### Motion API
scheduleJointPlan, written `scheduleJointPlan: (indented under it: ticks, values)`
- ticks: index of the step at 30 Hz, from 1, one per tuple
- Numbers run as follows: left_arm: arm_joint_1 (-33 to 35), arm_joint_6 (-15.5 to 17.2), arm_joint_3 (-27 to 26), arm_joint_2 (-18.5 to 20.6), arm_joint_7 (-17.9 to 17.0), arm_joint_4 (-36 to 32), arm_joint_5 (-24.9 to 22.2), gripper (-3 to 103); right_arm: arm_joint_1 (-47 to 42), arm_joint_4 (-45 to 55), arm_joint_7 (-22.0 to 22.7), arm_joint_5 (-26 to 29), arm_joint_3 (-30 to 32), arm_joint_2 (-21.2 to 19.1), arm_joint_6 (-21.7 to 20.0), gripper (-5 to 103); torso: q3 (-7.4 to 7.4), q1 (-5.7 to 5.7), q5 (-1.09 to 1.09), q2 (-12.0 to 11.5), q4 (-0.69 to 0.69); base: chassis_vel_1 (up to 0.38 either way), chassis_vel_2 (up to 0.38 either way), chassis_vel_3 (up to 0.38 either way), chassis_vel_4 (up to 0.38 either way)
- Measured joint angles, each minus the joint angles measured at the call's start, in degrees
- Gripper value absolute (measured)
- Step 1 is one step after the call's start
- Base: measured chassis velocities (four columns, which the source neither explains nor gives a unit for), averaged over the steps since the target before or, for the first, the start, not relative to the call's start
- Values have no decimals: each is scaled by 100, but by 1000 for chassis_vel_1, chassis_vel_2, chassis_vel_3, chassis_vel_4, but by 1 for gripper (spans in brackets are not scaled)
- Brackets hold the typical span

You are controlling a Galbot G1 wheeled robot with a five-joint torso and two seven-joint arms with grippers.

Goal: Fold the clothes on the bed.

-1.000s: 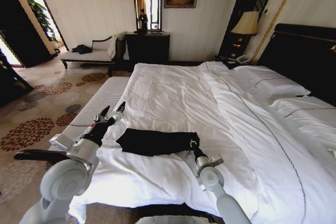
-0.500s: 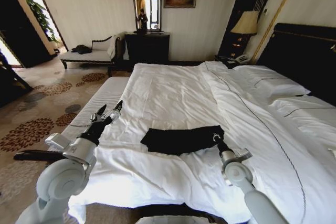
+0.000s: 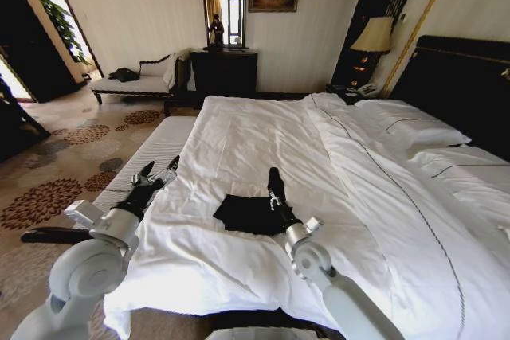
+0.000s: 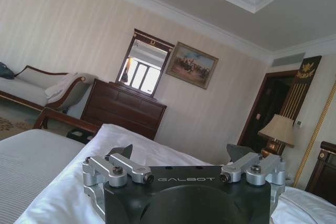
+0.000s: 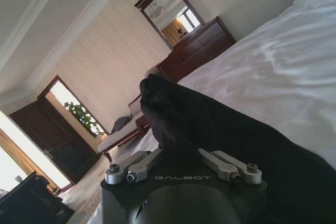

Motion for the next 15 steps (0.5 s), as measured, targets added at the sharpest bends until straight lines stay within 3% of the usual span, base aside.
scheduleJointPlan:
  ticks: [15]
  values:
    - [-283,-2,229,-46,-1,320,32,100,458,-892,5,-292,-589,716,-30,7,0,0,1,0,0,0,0,0,0]
